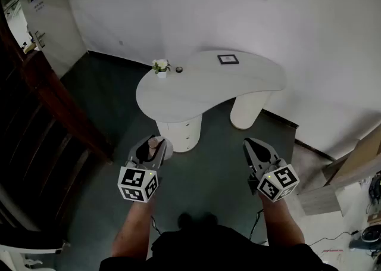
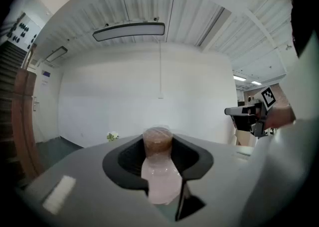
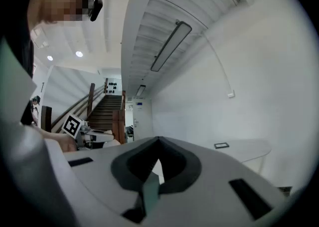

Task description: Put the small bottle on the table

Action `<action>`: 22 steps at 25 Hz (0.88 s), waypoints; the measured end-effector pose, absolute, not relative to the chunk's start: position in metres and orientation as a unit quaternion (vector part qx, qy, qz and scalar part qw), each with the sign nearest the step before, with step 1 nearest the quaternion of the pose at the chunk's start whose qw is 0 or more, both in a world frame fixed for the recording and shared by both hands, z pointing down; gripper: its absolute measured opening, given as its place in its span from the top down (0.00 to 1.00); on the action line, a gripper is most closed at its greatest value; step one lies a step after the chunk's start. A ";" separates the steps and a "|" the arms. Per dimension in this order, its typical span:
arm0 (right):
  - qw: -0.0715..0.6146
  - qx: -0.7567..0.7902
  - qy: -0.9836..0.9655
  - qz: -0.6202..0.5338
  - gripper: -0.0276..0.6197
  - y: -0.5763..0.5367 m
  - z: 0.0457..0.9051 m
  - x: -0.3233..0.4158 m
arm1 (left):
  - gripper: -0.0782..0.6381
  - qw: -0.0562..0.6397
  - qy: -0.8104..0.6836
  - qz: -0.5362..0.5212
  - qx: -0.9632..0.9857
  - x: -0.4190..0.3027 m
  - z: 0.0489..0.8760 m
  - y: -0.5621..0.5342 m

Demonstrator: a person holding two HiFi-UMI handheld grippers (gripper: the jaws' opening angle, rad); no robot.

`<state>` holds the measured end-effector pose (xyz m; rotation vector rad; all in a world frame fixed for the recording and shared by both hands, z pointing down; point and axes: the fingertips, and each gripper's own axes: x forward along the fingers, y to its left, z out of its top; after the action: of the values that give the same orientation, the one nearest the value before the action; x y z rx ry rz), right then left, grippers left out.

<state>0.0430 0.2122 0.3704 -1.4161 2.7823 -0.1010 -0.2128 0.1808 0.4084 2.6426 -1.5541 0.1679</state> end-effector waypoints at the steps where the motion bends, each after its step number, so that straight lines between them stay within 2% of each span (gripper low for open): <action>1: 0.014 -0.450 0.892 -0.037 0.94 0.214 0.368 0.046 | 0.69 0.036 -0.506 0.054 0.860 -0.208 0.408 0.181; 22: 0.061 -0.425 0.901 -0.067 0.94 0.230 0.366 0.104 | 0.69 0.034 -0.526 0.056 0.848 -0.160 0.399 0.184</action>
<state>0.1038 0.2295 0.3661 -1.2842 2.7248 -0.2014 -0.1602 0.1842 0.3986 2.6074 -1.6164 0.1725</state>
